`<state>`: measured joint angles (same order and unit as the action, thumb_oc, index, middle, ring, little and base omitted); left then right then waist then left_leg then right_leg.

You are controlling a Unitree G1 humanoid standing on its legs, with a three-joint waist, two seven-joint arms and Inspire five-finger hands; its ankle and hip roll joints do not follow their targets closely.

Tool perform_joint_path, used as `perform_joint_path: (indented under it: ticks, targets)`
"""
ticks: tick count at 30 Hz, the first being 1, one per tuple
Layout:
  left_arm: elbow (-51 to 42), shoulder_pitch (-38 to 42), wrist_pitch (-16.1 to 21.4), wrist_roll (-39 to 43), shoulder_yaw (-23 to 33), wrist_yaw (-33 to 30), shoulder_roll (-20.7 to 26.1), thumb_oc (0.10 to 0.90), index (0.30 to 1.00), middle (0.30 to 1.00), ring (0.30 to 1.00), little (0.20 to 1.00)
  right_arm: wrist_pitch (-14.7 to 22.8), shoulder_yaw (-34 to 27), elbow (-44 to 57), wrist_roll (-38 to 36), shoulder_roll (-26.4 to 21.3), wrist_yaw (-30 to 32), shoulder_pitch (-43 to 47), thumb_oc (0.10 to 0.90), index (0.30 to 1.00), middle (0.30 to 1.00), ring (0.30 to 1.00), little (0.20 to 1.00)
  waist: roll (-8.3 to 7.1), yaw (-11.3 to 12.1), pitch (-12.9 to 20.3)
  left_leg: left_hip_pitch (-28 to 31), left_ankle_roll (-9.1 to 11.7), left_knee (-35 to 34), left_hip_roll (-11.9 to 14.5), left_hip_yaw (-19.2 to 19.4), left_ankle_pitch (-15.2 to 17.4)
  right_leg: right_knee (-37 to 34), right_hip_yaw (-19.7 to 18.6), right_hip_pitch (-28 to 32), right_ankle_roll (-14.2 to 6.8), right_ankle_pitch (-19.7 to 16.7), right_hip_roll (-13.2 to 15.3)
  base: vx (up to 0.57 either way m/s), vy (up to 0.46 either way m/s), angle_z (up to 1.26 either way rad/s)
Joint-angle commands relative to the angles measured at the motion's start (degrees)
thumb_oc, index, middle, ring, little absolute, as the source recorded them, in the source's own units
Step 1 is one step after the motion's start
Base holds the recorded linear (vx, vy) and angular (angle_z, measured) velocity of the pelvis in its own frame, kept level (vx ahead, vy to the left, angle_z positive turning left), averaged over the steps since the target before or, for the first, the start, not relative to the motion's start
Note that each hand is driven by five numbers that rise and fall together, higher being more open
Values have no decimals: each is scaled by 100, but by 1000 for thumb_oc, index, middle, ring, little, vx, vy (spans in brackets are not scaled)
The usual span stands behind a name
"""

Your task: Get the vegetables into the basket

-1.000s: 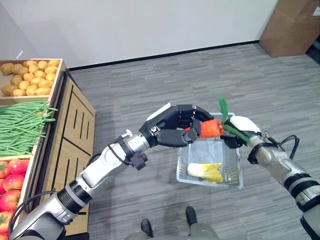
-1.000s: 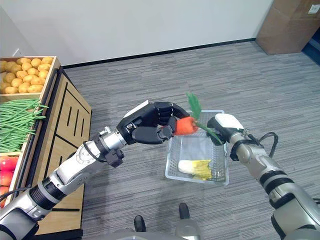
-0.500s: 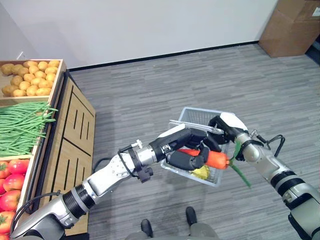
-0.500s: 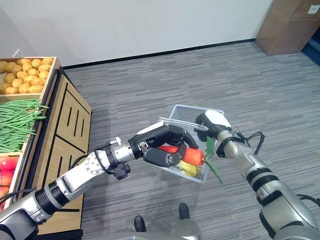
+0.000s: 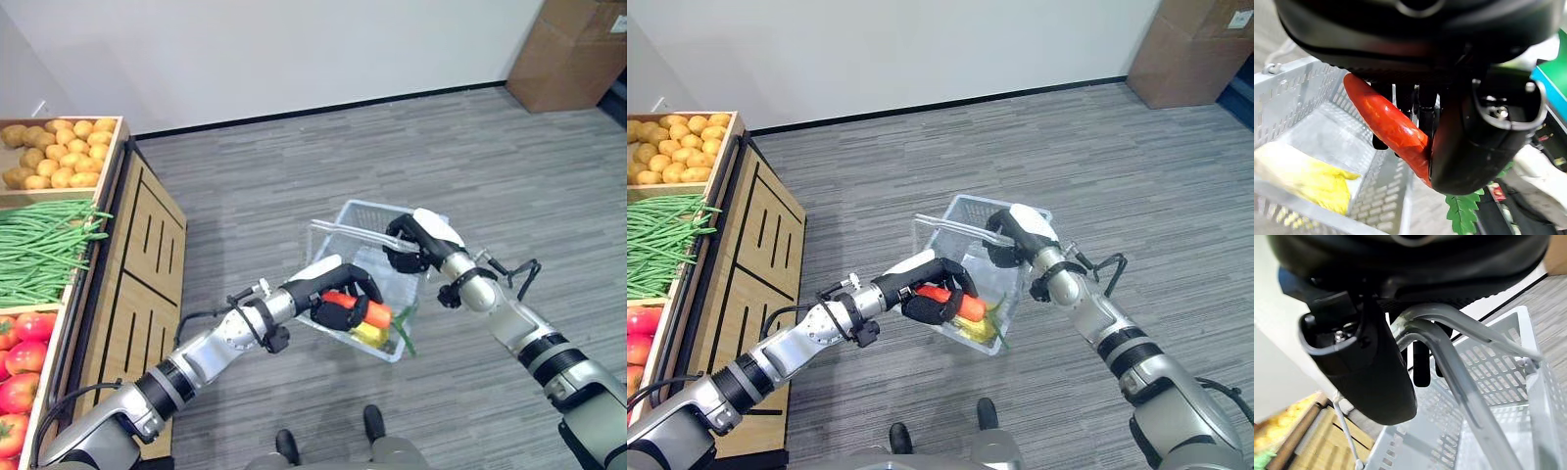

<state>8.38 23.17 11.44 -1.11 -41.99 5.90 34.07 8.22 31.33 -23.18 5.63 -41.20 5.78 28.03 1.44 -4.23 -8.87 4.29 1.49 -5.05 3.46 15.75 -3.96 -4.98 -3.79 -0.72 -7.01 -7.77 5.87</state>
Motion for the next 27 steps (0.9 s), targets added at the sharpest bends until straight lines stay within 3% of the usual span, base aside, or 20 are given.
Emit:
perform_joint_path:
  ticks: [1, 15, 16, 17, 18, 27]
  targets:
    - [242, 233, 586, -522, 309, -536, -187, 400, 300, 300, 300, 300, 756, -948, 760, -661, 329, 316, 658, 400, 300, 300, 300, 300, -324, 66, 604, 76, 412, 5, 330, -105, 102, -2, 408, 122, -405, 107, 328, 0, 0, 0]
    - [1664, 110, 331, -2421, 743, -1790, -519, 400, 300, 300, 300, 300, 929, -1017, 1354, -842, 408, 223, 261, 400, 300, 300, 300, 300, -380, 57, 646, 106, 452, 5, 381, -103, 101, -2, 448, 173, -388, 143, 292, 0, 0, 0]
    - [1788, 97, 286, -2554, 773, -1912, -554, 490, 426, 426, 426, 426, 941, -1018, 1363, -833, 410, 231, 242, 400, 300, 300, 300, 300, -385, 57, 646, 108, 454, 5, 382, -105, 98, -2, 448, 183, -387, 146, 291, 0, 0, 0]
    - [1898, 84, 212, -2677, 814, -2032, -588, 775, 824, 824, 824, 824, 949, -1034, 1398, -825, 404, 245, 213, 400, 300, 300, 300, 300, -389, 56, 646, 109, 457, 5, 387, -104, 97, -2, 450, 187, -387, 148, 290, 0, 0, 0]
    - [2056, 34, 121, -2829, 872, -2167, -673, 900, 1000, 1000, 1000, 1000, 956, -1055, 1433, -814, 400, 264, 163, 400, 300, 300, 300, 300, -397, 51, 650, 110, 458, 5, 396, -94, 99, -2, 454, 181, -385, 151, 287, 0, 0, 0]
    - [1808, -185, 176, -2836, 910, -2169, -720, 900, 1000, 1000, 1000, 1000, 942, -1143, 1375, -787, 438, 333, 34, 400, 300, 300, 300, 300, -390, 61, 662, 125, 457, 5, 406, -99, 113, -2, 470, 199, -375, 166, 284, 0, 0, 0]
